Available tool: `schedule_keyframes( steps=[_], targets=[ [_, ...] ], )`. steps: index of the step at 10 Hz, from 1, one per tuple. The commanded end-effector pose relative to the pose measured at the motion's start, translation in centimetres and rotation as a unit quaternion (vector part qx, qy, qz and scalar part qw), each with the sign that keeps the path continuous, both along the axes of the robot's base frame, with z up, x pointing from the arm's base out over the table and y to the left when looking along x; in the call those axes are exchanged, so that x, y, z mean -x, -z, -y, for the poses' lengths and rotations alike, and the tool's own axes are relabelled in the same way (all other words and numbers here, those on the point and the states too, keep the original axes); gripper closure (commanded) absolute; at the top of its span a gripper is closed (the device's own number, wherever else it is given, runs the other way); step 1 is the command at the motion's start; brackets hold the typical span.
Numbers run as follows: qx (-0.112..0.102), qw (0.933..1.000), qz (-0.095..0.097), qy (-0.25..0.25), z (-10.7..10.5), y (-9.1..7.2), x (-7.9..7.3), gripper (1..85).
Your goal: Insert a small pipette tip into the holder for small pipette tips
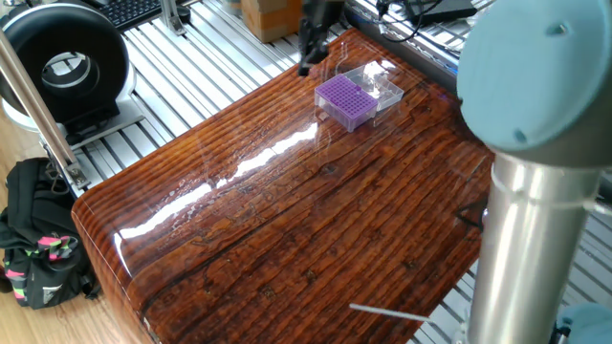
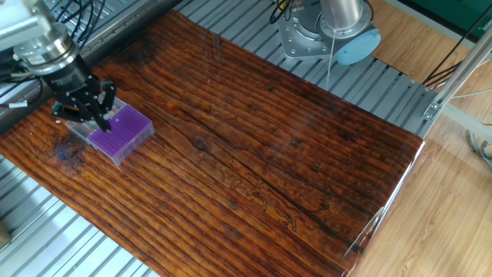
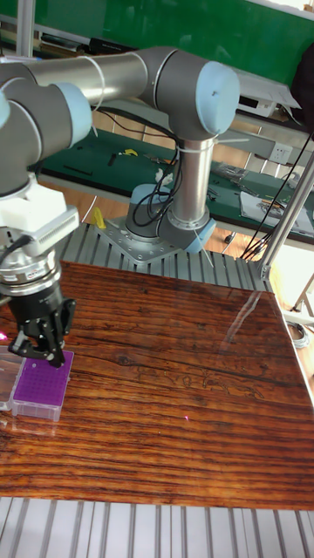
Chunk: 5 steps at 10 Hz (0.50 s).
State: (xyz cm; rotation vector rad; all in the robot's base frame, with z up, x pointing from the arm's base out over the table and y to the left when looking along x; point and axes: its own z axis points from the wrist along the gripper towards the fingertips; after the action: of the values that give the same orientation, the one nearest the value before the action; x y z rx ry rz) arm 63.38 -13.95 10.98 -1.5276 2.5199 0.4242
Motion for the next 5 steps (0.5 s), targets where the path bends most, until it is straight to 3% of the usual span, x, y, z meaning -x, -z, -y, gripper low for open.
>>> schedule_keyframes(
  steps=[1,2,4,5],
  targets=[
    [0.005,1.0,-0.004,0.007,1.2,0.1,0.2,84.7],
    [0.0,0.9999,0.002,0.016,1.0,0.0,-0.3,84.7],
    [-0.032,0.9986,-0.003,0.043,-0.6,-0.6,-0.6,84.7],
    [-0.046,0.9978,0.006,0.048,-1.2,-0.9,-1.1,84.7]
  ],
)
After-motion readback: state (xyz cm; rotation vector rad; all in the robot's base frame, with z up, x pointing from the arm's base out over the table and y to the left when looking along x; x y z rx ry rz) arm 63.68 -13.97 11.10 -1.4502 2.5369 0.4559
